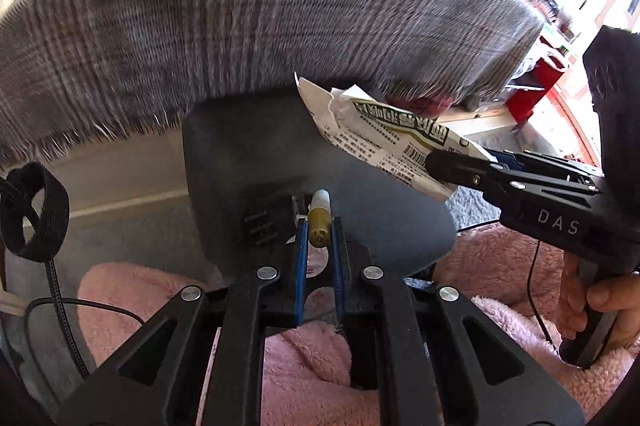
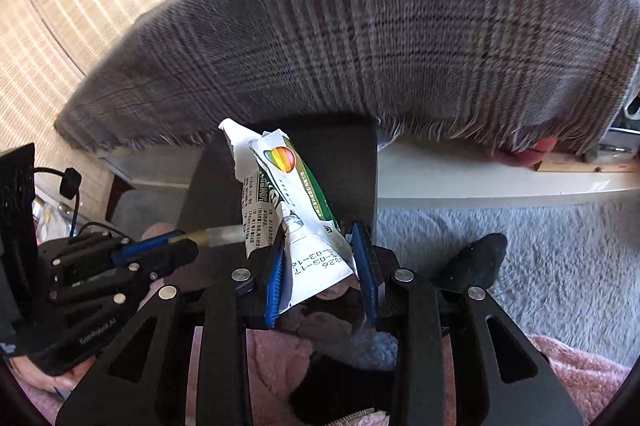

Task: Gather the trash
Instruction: 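Carry both items over the black bin and open both tools, then bring both open tools back over the table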

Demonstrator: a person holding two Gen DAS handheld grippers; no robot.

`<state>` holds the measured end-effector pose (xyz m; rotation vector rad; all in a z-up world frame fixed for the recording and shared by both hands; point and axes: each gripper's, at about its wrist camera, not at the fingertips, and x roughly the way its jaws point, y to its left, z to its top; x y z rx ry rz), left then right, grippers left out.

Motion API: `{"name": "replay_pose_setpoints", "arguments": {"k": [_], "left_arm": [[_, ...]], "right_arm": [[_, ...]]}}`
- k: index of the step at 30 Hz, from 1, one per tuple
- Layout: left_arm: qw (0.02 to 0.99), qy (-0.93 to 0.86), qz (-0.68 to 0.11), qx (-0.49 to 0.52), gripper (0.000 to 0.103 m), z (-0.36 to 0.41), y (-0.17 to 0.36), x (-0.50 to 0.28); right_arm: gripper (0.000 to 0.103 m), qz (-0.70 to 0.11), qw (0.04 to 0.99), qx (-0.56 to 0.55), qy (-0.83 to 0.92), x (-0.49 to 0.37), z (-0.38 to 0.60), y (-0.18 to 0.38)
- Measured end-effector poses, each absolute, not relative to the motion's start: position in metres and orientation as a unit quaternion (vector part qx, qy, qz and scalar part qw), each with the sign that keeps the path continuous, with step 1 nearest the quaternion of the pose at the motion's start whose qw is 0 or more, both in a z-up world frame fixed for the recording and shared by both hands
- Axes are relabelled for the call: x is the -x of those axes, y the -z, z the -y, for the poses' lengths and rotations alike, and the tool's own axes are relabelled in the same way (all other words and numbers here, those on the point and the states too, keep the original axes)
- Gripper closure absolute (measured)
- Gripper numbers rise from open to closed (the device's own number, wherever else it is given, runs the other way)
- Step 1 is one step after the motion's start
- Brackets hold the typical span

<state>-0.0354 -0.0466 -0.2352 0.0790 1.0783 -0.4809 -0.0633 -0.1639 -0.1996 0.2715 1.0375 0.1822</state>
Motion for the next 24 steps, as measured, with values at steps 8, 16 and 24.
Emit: {"name": "replay_pose_setpoints", "arguments": {"k": [8,16,24], "left_arm": [[0.822,0.216,-0.526,-0.033,0.093,0.045,0.253,0.018],[0.827,0.201,-0.523,-0.038,0.061,0.046,0.25,0.008],[0.849,0.183,-0.493,-0.052,0.036,0.044,0.222,0.007]], "right_arm": [[0.067,-0.501,0.845,-0.157,-0.101,0.043,0.159,0.209],[0.043,-0.482,0.855,-0.169,-0.092,0.034,0.166,0.198],[0.023,-0.448,0.88,-0.149,-0.054,0.035,0.186,0.171]]}}
